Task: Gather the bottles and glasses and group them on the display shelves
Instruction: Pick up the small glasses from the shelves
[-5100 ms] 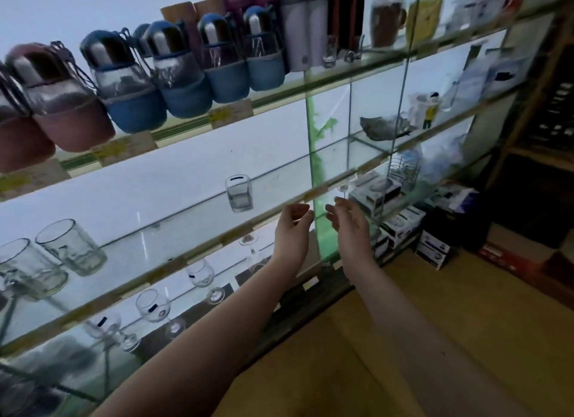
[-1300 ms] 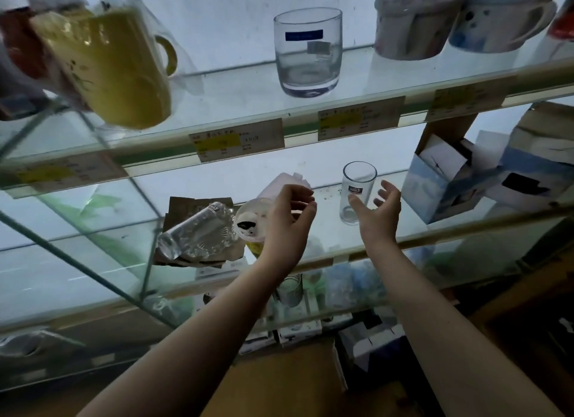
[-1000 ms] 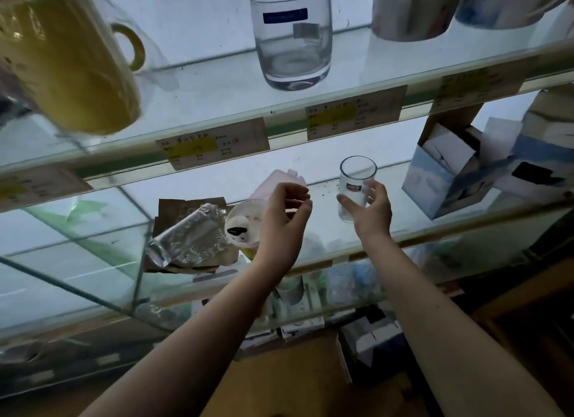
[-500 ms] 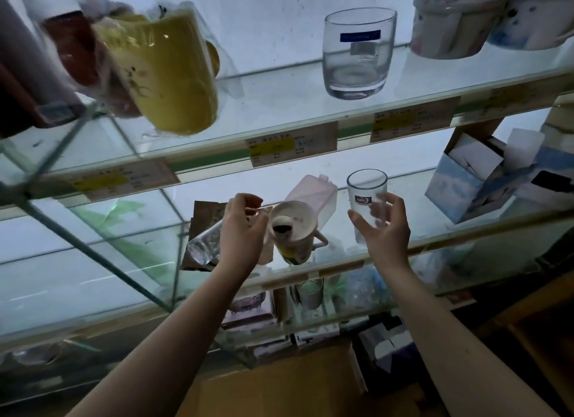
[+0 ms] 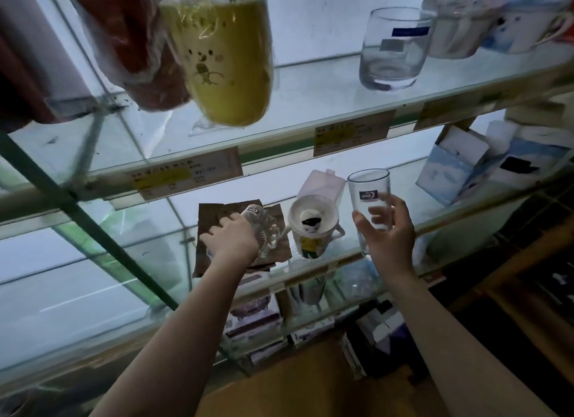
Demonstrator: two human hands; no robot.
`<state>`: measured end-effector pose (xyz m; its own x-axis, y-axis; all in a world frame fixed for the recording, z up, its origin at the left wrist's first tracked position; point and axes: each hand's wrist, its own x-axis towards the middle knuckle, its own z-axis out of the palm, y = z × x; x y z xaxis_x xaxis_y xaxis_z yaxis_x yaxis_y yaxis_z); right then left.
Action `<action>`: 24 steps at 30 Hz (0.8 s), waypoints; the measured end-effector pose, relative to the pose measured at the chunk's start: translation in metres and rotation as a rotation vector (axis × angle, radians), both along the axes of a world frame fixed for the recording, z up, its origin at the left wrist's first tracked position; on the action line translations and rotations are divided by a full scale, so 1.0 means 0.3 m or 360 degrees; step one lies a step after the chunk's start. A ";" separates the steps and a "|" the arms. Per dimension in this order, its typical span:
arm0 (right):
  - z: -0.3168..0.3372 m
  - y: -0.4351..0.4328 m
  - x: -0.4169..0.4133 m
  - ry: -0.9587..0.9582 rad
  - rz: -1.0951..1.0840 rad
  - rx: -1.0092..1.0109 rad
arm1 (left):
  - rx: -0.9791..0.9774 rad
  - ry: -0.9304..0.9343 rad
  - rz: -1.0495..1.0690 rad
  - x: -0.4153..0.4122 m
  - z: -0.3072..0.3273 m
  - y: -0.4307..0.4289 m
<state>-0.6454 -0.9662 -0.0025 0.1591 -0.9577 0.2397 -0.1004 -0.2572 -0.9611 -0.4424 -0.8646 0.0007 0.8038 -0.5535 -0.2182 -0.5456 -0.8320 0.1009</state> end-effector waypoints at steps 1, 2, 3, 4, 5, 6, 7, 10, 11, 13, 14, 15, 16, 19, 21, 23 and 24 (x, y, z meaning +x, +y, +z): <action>0.000 0.016 -0.002 0.0002 -0.0030 -0.0026 | 0.0014 -0.0010 -0.0034 0.002 0.000 -0.003; 0.000 0.029 -0.005 0.0008 -0.0045 -0.0041 | 0.0015 -0.0019 -0.0053 0.002 0.001 -0.003; 0.001 0.041 -0.008 0.0010 -0.0052 -0.0053 | 0.0006 -0.0025 -0.0065 0.000 0.005 -0.002; 0.004 0.055 -0.013 0.0010 -0.0054 -0.0060 | -0.0012 -0.0028 -0.0072 -0.003 0.007 0.001; 0.006 0.066 -0.017 0.0005 -0.0056 -0.0067 | -0.0043 -0.0028 -0.0073 -0.007 0.006 0.007; 0.013 0.082 -0.026 0.0001 -0.0062 -0.0077 | -0.0093 -0.0024 -0.0071 -0.017 0.009 0.018; 0.017 0.091 -0.029 -0.0008 -0.0065 -0.0081 | -0.0146 -0.0021 -0.0062 -0.025 0.005 0.025; 0.046 0.125 -0.043 -0.0041 -0.0048 -0.0096 | -0.0351 -0.0023 -0.0039 -0.072 0.019 0.062; 0.061 0.140 -0.048 -0.0055 -0.0034 -0.0100 | -0.0429 -0.0025 -0.0025 -0.091 0.032 0.081; 0.082 0.168 -0.059 -0.0076 -0.0008 -0.0097 | -0.0604 -0.0029 -0.0005 -0.132 0.058 0.115; 0.091 0.183 -0.066 -0.0084 0.0012 -0.0087 | -0.0693 -0.0042 -0.0006 -0.157 0.074 0.135; 0.094 0.194 -0.070 -0.0094 0.0033 -0.0063 | -0.0775 -0.0051 -0.0020 -0.179 0.083 0.149; 0.107 0.216 -0.084 -0.0125 0.0065 -0.0049 | -0.0859 -0.0073 -0.0035 -0.213 0.101 0.177; 0.135 0.285 -0.126 -0.0164 0.0152 -0.0024 | -0.1042 0.0000 -0.0048 -0.311 0.139 0.256; 0.150 0.318 -0.142 -0.0165 0.0176 -0.0017 | -0.1198 0.0088 -0.0042 -0.356 0.152 0.285; 0.168 0.375 -0.175 -0.0190 0.0223 -0.0010 | -0.1381 0.0146 -0.0038 -0.414 0.177 0.336; 0.172 0.400 -0.190 -0.0192 0.0239 -0.0015 | -0.1467 0.0197 -0.0030 -0.439 0.188 0.361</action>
